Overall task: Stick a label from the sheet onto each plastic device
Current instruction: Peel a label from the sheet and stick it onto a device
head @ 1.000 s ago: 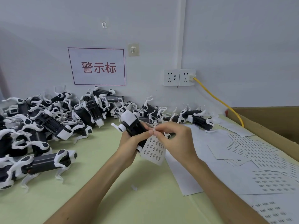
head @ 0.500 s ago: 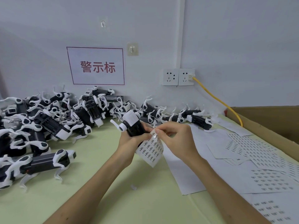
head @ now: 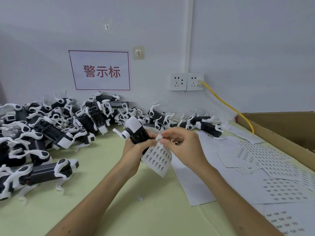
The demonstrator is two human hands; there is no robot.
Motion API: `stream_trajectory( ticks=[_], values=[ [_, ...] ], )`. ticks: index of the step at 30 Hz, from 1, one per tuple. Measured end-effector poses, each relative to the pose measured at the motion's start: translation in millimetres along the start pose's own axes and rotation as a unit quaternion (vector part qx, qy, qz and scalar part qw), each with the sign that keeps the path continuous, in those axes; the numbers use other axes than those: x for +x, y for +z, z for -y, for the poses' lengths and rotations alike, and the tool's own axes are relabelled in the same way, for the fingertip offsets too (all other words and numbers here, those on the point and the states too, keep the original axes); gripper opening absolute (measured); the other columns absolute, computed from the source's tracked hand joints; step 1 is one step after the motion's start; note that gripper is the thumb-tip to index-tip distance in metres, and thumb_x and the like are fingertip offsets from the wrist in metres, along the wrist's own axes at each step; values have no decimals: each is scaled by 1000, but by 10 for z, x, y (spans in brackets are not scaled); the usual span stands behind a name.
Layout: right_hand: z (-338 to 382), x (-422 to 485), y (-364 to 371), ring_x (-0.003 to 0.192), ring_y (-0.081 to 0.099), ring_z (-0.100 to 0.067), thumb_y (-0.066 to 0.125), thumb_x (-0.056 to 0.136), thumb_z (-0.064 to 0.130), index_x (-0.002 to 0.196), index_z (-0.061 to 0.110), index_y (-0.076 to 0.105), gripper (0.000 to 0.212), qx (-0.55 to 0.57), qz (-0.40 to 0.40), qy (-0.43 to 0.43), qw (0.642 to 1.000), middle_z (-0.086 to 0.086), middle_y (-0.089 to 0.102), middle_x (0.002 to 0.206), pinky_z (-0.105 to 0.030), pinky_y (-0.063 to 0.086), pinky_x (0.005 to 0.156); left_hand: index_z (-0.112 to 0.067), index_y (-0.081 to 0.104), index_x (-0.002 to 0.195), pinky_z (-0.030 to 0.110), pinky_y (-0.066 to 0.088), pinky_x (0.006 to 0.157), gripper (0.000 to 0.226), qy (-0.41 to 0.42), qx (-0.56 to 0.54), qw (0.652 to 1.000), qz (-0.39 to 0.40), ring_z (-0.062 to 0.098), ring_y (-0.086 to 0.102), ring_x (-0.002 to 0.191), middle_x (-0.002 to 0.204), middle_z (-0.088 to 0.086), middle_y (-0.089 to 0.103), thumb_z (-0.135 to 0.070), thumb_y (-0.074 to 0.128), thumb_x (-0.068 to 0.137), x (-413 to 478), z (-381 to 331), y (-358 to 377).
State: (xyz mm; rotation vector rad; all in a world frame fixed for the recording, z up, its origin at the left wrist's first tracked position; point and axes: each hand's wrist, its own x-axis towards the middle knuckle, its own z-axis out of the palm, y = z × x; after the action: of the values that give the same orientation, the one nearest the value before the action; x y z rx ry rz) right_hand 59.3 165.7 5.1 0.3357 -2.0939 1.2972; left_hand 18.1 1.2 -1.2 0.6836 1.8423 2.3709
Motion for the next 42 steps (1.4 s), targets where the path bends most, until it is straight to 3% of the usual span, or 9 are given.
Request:
stream_trajectory(
  ticks=[5,8,14,22,27,32,34,38,42],
  values=[
    [6,-8,7,76,68,-3,82,79,13,86,21,76,12,-25,-31,9,999,11,74,79,-8,46,69,-18,55,83,27,44,57,24,-5,6,1000,10,16,65,72,87,-1,74,-7,73,71,-24,-8,22],
    [13,-3,-1,72,68,-4,81,79,11,81,20,76,10,-19,-41,22,999,11,73,75,-11,47,68,-28,63,70,21,38,48,21,-6,15,1000,4,11,62,66,79,-7,72,-10,73,68,-45,-22,53],
    [34,3,-1,78,71,-16,78,83,11,78,25,76,15,28,-19,53,998,4,75,77,-36,58,77,-36,74,65,32,38,61,28,-1,40,999,10,11,66,70,81,-7,75,-8,68,68,-69,-86,65],
    [11,19,-55,83,72,-21,75,86,10,80,24,74,15,35,-2,65,997,2,75,82,-46,59,81,-26,60,73,35,38,70,22,-28,18,999,-4,24,64,83,104,10,77,-8,71,65,-46,-46,72],
    [11,4,2,81,71,-11,81,81,14,82,30,73,19,14,-5,58,998,7,75,80,-30,56,74,-19,53,81,25,41,51,26,-18,16,1000,-2,14,63,68,79,-7,73,-8,70,65,-23,-36,26],
    [8,23,-33,80,72,-19,74,86,7,78,22,75,16,37,-9,70,997,1,76,79,-41,59,78,-18,53,79,21,46,52,23,-15,4,1000,15,17,65,72,91,3,76,-6,69,68,-22,-1,40],
    [9,43,-39,70,69,-12,72,86,5,76,19,74,18,54,-30,84,995,4,73,72,-33,58,70,-18,52,79,21,44,52,24,-18,10,1000,15,17,65,73,94,3,77,-5,68,68,-14,-2,32],
    [-45,94,-168,60,65,-10,73,86,3,81,14,73,12,109,-128,107,980,2,72,70,-26,55,68,-16,60,82,21,46,49,23,-55,-1,996,-66,13,69,72,95,-1,78,5,69,83,46,18,-9],
    [-102,112,-240,72,70,-14,76,82,-1,91,12,72,16,104,-84,118,984,-5,75,78,-22,54,74,-12,64,82,23,45,47,14,-98,0,970,-223,14,59,59,76,6,65,-4,75,88,115,35,-166]
  ],
)
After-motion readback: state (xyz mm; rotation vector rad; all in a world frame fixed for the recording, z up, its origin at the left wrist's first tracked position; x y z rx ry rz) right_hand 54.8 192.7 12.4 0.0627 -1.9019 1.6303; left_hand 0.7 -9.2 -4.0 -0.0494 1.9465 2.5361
